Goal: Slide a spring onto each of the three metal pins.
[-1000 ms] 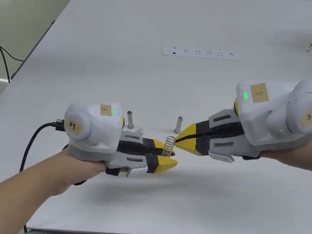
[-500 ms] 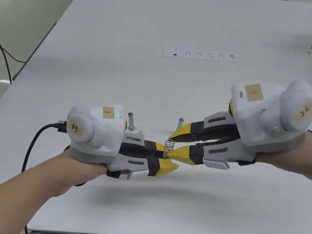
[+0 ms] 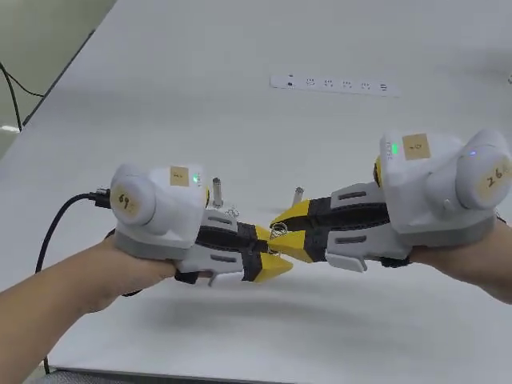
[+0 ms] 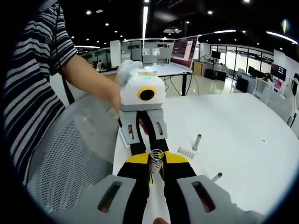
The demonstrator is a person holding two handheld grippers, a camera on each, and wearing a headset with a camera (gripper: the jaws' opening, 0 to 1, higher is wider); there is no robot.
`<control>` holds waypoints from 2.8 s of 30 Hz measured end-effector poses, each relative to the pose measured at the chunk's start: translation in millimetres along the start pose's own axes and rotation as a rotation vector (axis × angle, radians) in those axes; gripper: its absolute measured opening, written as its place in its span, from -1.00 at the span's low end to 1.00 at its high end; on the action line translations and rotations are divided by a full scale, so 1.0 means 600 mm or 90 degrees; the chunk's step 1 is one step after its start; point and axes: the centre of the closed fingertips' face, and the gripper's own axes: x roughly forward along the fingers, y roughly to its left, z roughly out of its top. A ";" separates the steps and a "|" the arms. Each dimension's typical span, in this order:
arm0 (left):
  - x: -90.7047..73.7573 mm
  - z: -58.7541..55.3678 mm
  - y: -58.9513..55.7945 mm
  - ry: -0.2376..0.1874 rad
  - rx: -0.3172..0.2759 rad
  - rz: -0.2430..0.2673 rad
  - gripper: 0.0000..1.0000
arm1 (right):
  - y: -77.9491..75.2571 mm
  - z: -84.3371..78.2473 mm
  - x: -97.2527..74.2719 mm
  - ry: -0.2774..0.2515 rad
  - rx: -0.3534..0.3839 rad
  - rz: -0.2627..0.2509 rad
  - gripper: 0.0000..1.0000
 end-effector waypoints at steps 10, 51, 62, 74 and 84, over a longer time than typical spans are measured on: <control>-0.004 -0.002 0.012 0.004 -0.021 0.027 -0.75 | -0.008 0.011 -0.001 -0.005 -0.021 -0.010 -0.86; -0.131 -0.064 0.076 0.013 -0.098 0.167 0.16 | -0.042 -0.023 -0.009 0.020 -0.035 -0.067 -0.85; -0.163 -0.088 0.086 0.023 -0.103 0.203 0.80 | -0.055 -0.031 -0.015 0.015 -0.012 -0.093 -0.85; -0.181 -0.093 0.094 0.013 -0.108 0.226 0.96 | -0.073 -0.039 -0.021 0.019 -0.001 -0.123 -0.85; -0.194 -0.094 0.097 0.006 -0.119 0.242 0.96 | -0.117 -0.045 -0.034 0.014 0.027 -0.174 -0.85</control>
